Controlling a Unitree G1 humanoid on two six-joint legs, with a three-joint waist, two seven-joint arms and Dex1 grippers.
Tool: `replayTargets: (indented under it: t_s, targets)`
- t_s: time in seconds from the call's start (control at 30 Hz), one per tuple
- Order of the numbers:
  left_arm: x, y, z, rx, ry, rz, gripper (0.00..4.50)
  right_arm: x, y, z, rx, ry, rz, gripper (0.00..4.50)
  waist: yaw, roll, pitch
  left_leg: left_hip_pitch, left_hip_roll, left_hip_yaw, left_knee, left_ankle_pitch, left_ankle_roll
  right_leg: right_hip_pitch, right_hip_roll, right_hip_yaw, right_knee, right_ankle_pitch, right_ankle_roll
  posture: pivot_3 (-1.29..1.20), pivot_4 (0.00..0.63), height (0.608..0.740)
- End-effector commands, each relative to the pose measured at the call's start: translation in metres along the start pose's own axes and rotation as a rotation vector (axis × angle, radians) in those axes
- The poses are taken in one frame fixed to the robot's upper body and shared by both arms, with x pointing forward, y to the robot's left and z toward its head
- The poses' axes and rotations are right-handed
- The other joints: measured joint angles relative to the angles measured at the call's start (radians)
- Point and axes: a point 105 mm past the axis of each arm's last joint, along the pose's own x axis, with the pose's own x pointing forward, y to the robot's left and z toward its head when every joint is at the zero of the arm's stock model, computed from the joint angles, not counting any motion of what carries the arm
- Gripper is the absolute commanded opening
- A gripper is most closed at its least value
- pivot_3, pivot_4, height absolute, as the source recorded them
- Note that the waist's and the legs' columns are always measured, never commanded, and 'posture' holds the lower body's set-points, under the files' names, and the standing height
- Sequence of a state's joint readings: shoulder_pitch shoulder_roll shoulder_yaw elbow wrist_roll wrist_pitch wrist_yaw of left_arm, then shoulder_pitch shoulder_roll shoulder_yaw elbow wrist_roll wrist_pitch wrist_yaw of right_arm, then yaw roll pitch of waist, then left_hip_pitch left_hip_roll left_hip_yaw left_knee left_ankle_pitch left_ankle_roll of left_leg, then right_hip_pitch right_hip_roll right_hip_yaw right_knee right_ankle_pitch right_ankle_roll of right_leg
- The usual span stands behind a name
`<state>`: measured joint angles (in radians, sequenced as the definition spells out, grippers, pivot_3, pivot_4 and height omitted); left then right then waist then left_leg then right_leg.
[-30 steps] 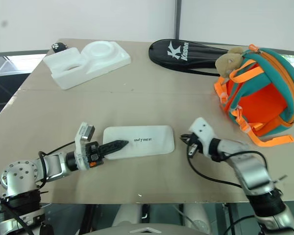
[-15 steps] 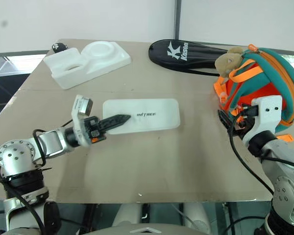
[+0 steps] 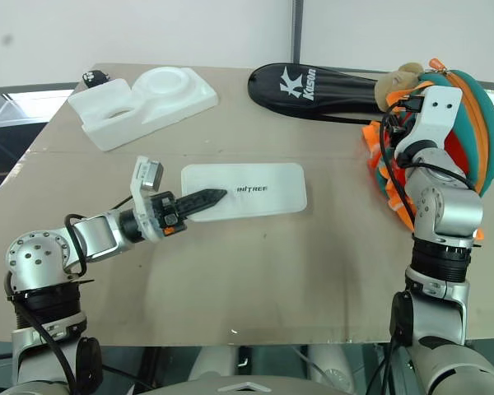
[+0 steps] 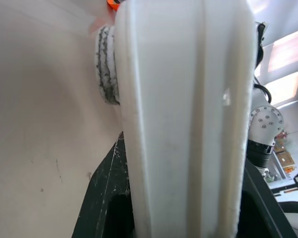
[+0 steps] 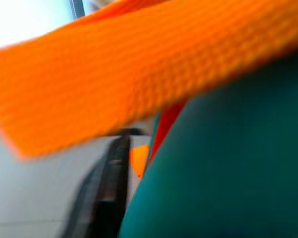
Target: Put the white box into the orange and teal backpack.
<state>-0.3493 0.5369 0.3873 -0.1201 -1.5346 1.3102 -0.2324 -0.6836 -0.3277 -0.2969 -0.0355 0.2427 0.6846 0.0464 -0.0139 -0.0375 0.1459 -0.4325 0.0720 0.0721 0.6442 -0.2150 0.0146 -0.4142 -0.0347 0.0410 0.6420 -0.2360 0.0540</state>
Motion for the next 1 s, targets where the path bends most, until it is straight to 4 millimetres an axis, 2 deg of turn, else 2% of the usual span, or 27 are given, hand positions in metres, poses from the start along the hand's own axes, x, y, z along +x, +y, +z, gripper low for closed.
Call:
replayTargets:
  t_s: [0.03, 0.23, 0.37, 0.43, 0.53, 0.6, 0.7, 0.77, 0.87, 1.0]
  targets:
    - [-0.005, -0.017, 0.013, 0.080, -0.094, -0.033, 1.03, 0.003, 0.012, 0.031, -0.048, -0.147, 0.114, 0.05, -0.001, 0.000, 0.000, 0.000, 0.000, 0.000, 0.000, 0.000, 0.000, 0.000, 0.000, 0.000, 0.000, 0.000, 0.000, 0.00, 0.150, 0.740]
    - [-0.009, -0.012, 0.044, 0.204, -0.288, 0.079, 1.03, -0.001, 0.058, 0.065, -0.069, -0.289, 0.466, 0.01, -0.005, 0.003, 0.002, 0.001, 0.000, 0.001, 0.000, 0.000, 0.000, 0.000, 0.001, 0.001, 0.001, 0.000, 0.000, 0.00, 0.150, 0.740]
    - [-0.024, -0.010, 0.072, 0.290, -0.446, 0.156, 1.03, -0.026, 0.091, 0.100, -0.017, -0.405, 0.795, 0.01, -0.004, 0.006, 0.004, 0.001, 0.000, 0.000, 0.000, 0.000, 0.000, 0.000, 0.002, 0.001, 0.001, 0.000, 0.000, 0.00, 0.150, 0.740]
    - [-0.032, -0.010, 0.079, 0.321, -0.482, 0.177, 1.03, -0.040, 0.100, 0.107, 0.015, -0.414, 0.922, 0.01, -0.001, 0.006, 0.005, 0.001, 0.001, 0.000, -0.001, 0.000, 0.000, 0.000, 0.002, 0.001, 0.001, 0.000, 0.000, 0.00, 0.150, 0.740]
    - [-0.061, -0.019, 0.090, 0.430, -0.530, 0.227, 1.03, -0.070, 0.119, 0.096, 0.020, -0.324, 1.165, 0.01, 0.003, 0.006, 0.006, -0.002, 0.001, 0.001, -0.004, 0.000, 0.000, -0.002, 0.001, 0.000, -0.001, 0.000, 0.000, 0.00, 0.150, 0.740]
    - [-0.075, -0.029, 0.094, 0.506, -0.524, 0.234, 1.03, -0.087, 0.128, 0.081, -0.011, -0.238, 1.282, 0.01, 0.002, 0.006, 0.006, -0.004, 0.001, 0.002, -0.007, 0.000, -0.001, -0.005, 0.001, 0.000, 0.000, 0.000, 0.000, 0.00, 0.150, 0.740]
    - [-0.094, -0.049, 0.090, 0.616, -0.412, 0.177, 1.03, -0.098, 0.128, 0.033, -0.144, -0.046, 1.351, 0.01, 0.003, 0.004, 0.006, -0.004, 0.001, 0.002, -0.009, 0.002, -0.003, -0.006, 0.001, -0.001, -0.002, -0.001, 0.000, 0.00, 0.150, 0.740]
    - [-0.100, -0.061, 0.083, 0.739, -0.288, 0.167, 1.03, -0.111, 0.120, 0.016, -0.121, 0.053, 1.416, 0.01, 0.007, 0.005, 0.006, -0.004, 0.001, 0.002, -0.008, 0.000, -0.001, -0.006, 0.000, -0.003, -0.006, -0.001, -0.001, 0.00, 0.150, 0.740]
    - [-0.099, -0.076, 0.084, 0.775, -0.247, 0.106, 1.03, -0.122, 0.112, 0.021, -0.104, 0.066, 1.466, 0.01, 0.011, 0.008, 0.009, -0.003, -0.001, 0.004, -0.006, 0.000, 0.000, -0.005, -0.004, -0.002, -0.005, -0.003, -0.003, 0.00, 0.150, 0.740]
    - [-0.087, -0.078, 0.082, 0.853, -0.196, 0.065, 1.03, -0.127, 0.102, 0.030, -0.095, 0.078, 1.488, 0.01, 0.008, 0.007, 0.009, 0.003, 0.000, 0.004, -0.003, 0.000, 0.000, 0.000, -0.002, -0.002, -0.001, -0.003, -0.004, 0.00, 0.150, 0.740]
